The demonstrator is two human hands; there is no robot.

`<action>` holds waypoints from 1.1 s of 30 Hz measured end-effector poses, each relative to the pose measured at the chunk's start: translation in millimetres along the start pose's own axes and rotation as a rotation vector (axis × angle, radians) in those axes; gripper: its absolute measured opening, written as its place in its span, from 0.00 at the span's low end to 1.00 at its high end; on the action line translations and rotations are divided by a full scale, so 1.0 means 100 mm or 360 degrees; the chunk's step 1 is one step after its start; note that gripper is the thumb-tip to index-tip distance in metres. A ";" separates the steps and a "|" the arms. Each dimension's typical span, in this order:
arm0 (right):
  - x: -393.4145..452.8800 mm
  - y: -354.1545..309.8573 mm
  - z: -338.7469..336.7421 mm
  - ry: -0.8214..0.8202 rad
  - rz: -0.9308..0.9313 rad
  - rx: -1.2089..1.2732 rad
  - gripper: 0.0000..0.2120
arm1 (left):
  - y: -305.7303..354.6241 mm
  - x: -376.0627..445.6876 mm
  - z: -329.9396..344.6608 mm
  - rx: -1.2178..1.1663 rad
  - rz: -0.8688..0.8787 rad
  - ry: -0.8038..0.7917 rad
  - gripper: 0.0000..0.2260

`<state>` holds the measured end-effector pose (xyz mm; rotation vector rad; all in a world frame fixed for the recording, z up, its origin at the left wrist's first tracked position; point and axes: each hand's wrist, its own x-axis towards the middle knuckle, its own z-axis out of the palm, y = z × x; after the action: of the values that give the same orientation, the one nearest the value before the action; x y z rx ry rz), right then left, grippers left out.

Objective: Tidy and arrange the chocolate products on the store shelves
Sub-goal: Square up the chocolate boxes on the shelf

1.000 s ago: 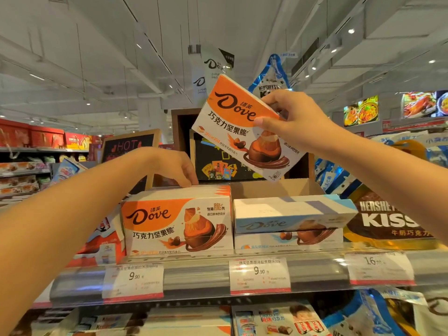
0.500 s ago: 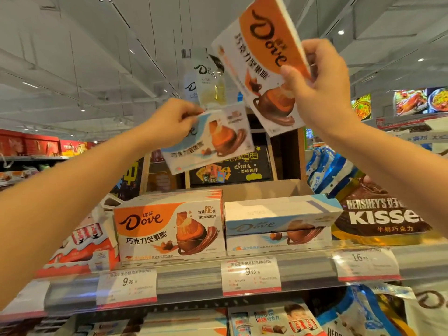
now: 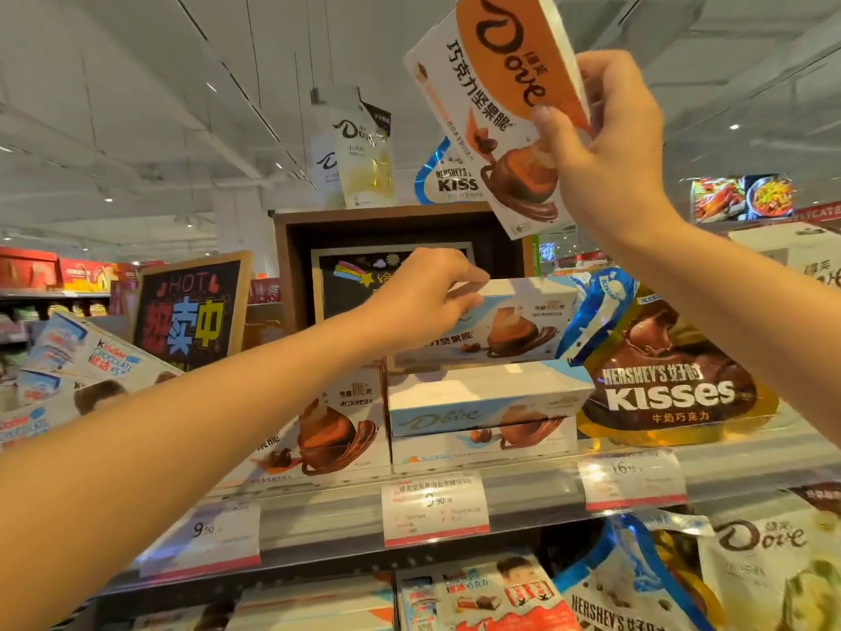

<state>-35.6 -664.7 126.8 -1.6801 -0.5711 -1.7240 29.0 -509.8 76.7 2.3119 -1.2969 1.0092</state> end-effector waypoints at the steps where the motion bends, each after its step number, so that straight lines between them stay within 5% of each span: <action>1: -0.01 -0.01 0.02 -0.0015 0.0006 0.0001 0.13 | 0.01 0.01 0.01 -0.0017 -0.0008 -0.0010 0.15; 11: -0.11 -0.12 0.23 -0.0198 0.0045 -0.0003 0.13 | -0.09 -0.10 -0.02 -0.0138 -0.0063 -0.0209 0.14; 22: -0.22 -0.17 0.37 -0.0531 0.0115 0.0034 0.14 | -0.34 -0.28 -0.05 -0.0179 -0.0257 -0.0803 0.15; 28: -0.28 -0.20 0.56 -0.0578 0.0218 0.0225 0.14 | -0.97 -0.79 -0.69 0.0066 -0.0737 -0.1323 0.40; 33: -0.32 -0.32 0.77 -0.0672 0.0249 0.0416 0.14 | -1.32 -1.03 -0.81 0.0139 -0.1026 -0.1472 0.46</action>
<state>-5.8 -583.5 105.9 -1.8475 -0.7942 -1.1327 69.1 -327.5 71.2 3.0661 -0.5876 -0.2626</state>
